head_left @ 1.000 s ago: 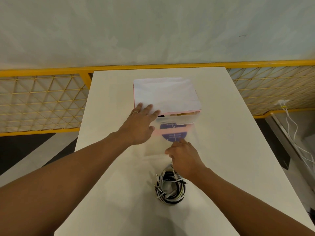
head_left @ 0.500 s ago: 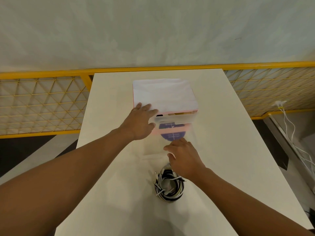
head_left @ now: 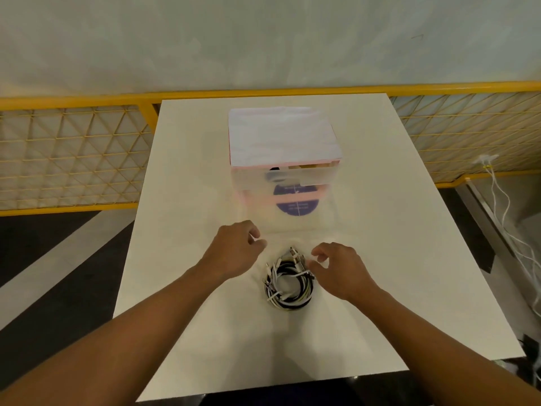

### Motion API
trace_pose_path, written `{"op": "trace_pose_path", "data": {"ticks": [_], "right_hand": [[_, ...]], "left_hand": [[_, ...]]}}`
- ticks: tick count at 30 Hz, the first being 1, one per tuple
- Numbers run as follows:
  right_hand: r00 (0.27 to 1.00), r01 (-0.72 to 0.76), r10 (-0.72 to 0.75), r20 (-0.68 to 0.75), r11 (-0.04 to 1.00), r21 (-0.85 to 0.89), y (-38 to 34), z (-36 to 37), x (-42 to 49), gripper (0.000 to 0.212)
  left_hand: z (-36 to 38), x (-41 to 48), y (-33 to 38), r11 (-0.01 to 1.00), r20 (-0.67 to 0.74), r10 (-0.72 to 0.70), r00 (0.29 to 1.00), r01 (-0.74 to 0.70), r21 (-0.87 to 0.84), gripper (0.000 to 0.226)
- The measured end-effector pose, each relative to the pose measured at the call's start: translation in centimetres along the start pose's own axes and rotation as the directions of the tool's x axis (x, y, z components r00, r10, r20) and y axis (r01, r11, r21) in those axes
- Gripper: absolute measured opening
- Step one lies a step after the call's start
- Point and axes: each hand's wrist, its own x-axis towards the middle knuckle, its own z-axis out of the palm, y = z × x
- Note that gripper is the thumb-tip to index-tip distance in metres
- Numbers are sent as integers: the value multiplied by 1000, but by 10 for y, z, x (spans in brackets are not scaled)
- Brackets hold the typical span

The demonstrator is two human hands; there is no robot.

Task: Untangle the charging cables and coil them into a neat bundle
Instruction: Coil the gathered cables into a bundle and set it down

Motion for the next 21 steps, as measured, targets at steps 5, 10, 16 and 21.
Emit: {"op": "trace_pose_path", "data": {"ticks": [5,10,16,21], "right_hand": [[981,-137,122,148,986,94,-5,15,-2,61],[981,-169,155,120,979,112,-12,32,-5,59],[969,-244,238,68,963,109,-18,46,-10,55],[966,-259,252,61,949,180,-19,46,-16,43]], "left_hand": [[37,-14,-10,954,197,-265,944,287,-90,58],[62,-20,-12,905,217,-347,912,387,-177,56],[79,-27,-17,890,158,-326,932,359,-280,35],[83,-28,-20,898,132,-310,942,335,-285,34]]}}
